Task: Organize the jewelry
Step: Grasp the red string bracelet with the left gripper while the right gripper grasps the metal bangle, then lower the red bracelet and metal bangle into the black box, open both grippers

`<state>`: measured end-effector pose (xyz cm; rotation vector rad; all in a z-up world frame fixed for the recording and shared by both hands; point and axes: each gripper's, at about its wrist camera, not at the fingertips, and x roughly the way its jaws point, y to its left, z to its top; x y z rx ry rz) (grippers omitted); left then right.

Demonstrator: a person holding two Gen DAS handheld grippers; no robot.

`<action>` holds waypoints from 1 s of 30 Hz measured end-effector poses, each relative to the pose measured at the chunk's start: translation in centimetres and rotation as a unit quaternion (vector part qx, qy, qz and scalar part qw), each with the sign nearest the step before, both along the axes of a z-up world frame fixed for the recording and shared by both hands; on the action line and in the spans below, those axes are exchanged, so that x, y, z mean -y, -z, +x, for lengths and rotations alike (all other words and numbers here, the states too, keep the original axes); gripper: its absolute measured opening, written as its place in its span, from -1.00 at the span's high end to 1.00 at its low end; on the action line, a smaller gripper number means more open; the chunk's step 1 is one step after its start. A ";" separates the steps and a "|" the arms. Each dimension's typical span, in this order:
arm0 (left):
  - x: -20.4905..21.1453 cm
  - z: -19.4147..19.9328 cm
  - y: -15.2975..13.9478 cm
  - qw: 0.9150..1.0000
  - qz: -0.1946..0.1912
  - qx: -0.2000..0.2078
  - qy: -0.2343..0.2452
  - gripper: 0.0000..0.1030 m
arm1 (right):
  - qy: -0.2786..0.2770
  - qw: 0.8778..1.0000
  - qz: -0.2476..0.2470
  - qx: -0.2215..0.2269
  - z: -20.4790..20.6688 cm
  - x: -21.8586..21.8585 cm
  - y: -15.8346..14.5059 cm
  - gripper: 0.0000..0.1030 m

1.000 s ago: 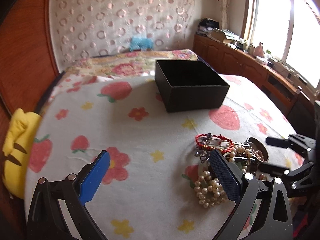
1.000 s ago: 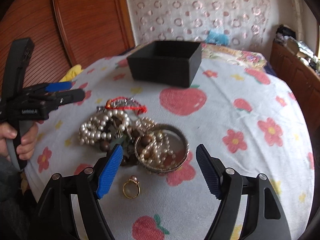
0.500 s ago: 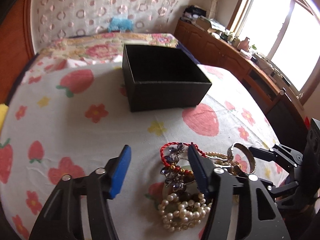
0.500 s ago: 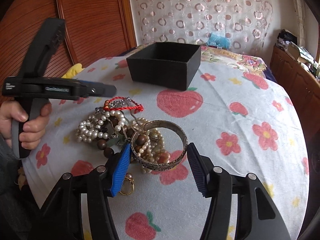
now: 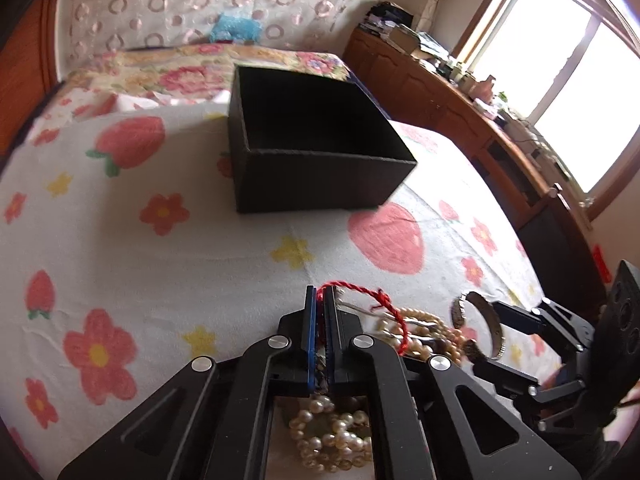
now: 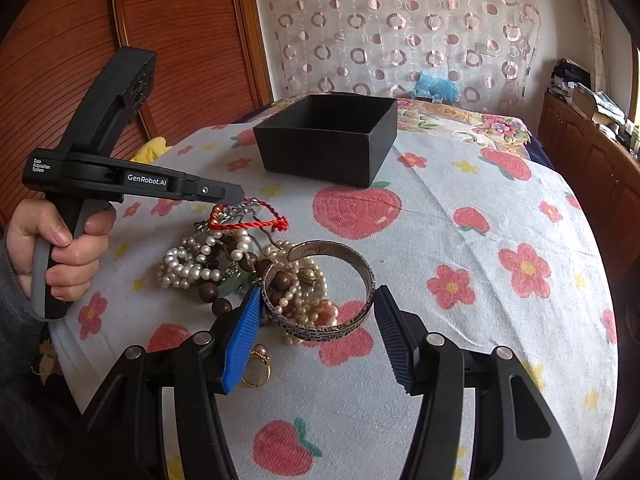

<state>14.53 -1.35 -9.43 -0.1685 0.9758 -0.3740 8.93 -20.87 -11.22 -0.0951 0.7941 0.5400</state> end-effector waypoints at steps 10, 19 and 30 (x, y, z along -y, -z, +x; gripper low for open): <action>-0.5 -0.3 -4.1 0.997 0.012 0.071 -0.021 0.96 | 0.005 1.000 -0.005 0.014 1.2 0.2 -0.9 -0.16; 0.0 1.9 -8.1 0.992 0.032 0.122 -0.020 0.96 | -0.001 0.999 -0.022 0.040 5.1 -1.0 -3.0 -0.16; -0.5 5.5 -10.5 0.986 0.050 0.155 -0.021 0.96 | -0.028 0.997 -0.026 0.069 13.1 -3.8 -5.4 -0.16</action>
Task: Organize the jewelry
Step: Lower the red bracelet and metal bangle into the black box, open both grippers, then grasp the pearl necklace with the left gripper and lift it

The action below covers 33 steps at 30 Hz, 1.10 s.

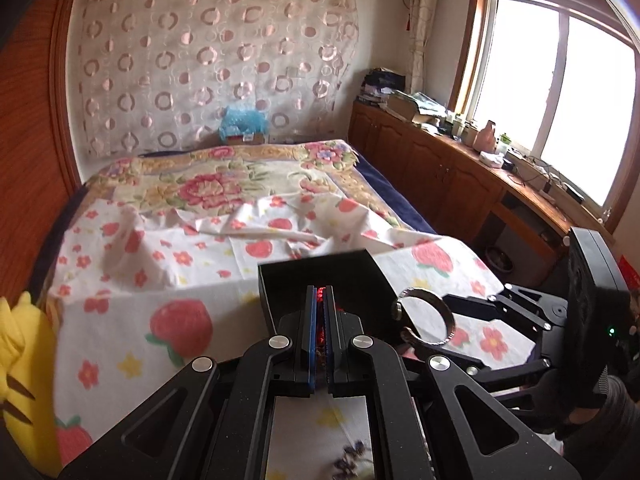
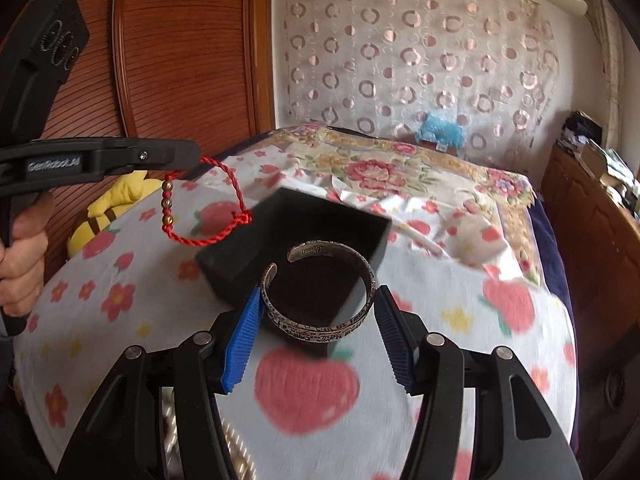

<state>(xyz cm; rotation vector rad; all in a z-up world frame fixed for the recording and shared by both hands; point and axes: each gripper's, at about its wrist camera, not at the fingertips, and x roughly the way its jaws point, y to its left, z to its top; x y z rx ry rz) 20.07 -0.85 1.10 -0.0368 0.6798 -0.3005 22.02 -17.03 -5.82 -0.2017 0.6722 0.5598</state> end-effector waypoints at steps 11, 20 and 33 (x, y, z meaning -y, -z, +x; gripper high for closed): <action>0.0 4.3 1.7 1.000 0.013 -0.017 0.001 0.96 | -0.031 0.999 -0.013 -0.005 3.5 -2.4 1.3 -0.26; 0.9 5.9 2.9 0.999 0.018 -0.030 0.005 0.96 | 0.001 1.000 -0.013 0.001 3.0 -0.1 0.9 -0.26; 0.6 -0.9 3.7 0.999 0.030 -0.037 0.020 0.52 | 0.039 0.999 0.002 0.007 -3.3 2.4 0.4 -0.26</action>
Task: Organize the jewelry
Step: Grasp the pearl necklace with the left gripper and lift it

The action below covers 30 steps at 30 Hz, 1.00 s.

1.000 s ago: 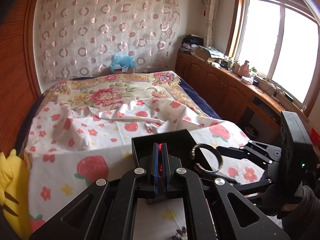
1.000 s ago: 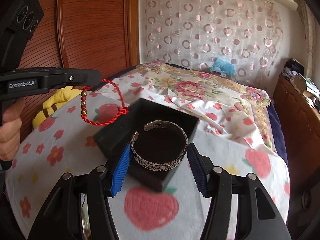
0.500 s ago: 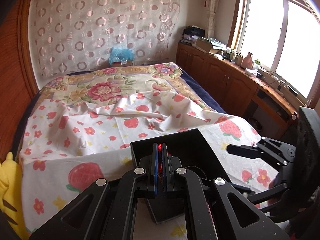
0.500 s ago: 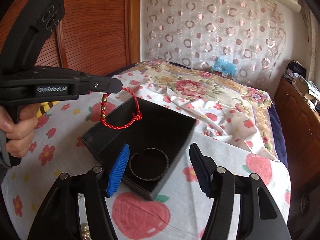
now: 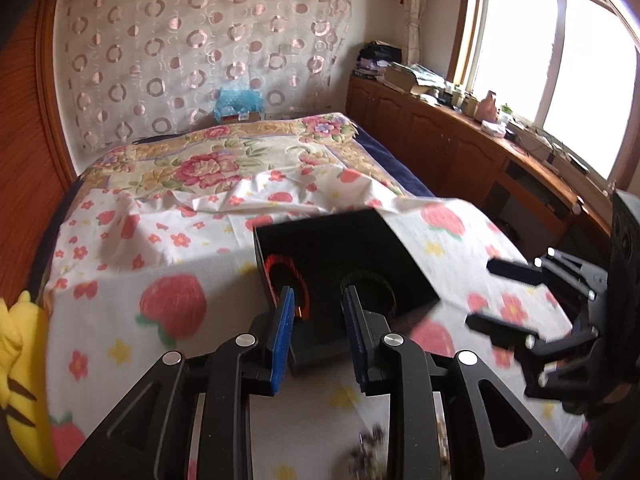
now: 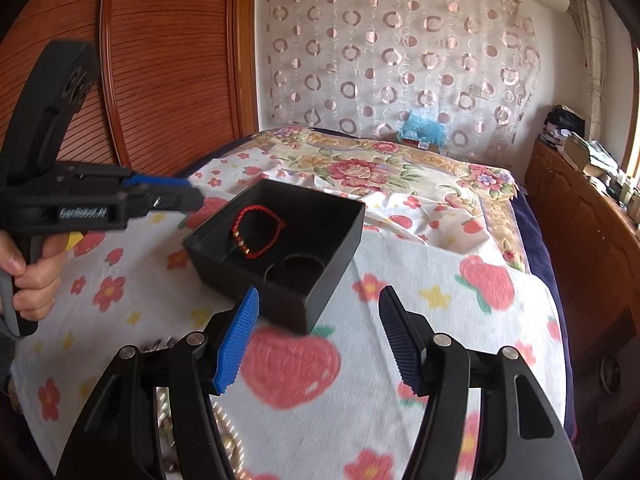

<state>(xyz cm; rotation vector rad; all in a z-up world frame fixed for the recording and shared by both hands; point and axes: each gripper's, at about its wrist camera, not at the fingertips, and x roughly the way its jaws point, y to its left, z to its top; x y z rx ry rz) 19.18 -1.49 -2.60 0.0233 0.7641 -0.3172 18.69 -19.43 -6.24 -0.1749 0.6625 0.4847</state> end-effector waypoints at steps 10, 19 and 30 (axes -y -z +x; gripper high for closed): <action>-1.0 -8.8 2.2 1.000 -0.004 -0.005 -0.005 0.43 | 0.021 1.000 0.004 -0.009 -6.2 0.6 1.7 -0.26; -1.1 -13.2 4.9 0.999 -0.011 -0.038 0.001 0.42 | 0.046 0.998 0.022 -0.030 -10.1 1.9 3.7 -0.26; 1.1 -14.6 6.5 0.999 -0.012 -0.046 0.015 0.14 | 0.053 0.997 0.022 -0.047 -13.0 3.1 5.5 -0.26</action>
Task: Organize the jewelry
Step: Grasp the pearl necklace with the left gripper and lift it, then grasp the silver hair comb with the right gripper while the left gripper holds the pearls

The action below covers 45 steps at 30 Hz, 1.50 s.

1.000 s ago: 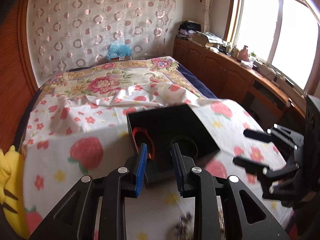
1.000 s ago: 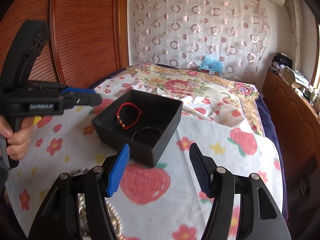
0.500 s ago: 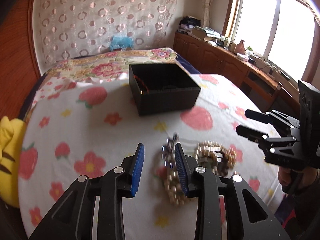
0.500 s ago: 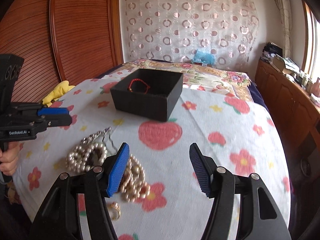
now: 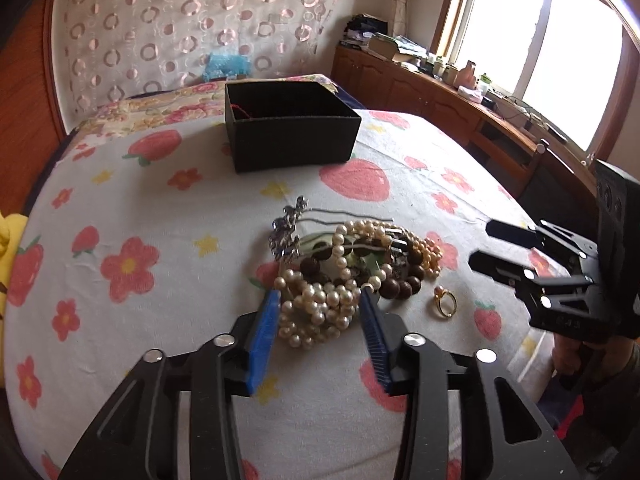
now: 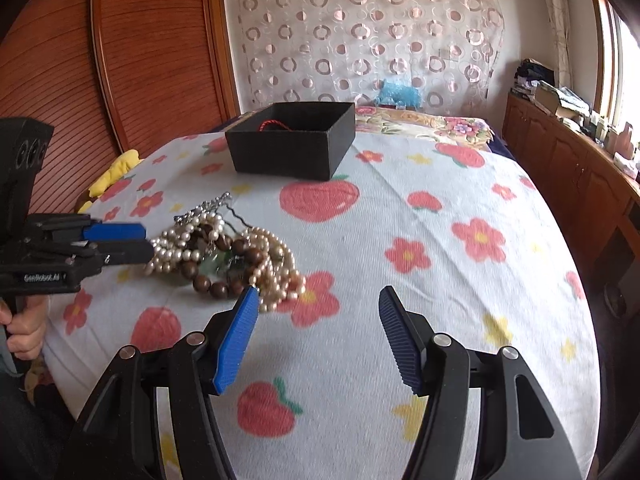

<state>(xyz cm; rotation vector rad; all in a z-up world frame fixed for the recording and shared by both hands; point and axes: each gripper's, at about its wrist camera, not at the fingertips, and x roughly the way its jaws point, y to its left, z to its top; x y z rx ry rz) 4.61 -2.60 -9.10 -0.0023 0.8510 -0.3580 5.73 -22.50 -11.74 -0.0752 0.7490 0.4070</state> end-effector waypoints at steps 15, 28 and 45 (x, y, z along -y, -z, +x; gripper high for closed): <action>1.4 0.4 1.0 1.000 0.017 -0.011 0.017 0.13 | -0.005 1.000 0.016 -0.007 -0.3 0.5 0.8 -0.26; 0.7 -1.1 -1.1 0.999 -0.006 0.023 0.026 0.66 | -0.006 1.000 0.017 -0.010 -0.1 0.4 0.9 -0.26; -1.8 -4.3 -10.8 0.988 -0.058 0.140 0.006 0.67 | -0.005 1.000 0.011 -0.015 0.1 0.3 1.3 -0.26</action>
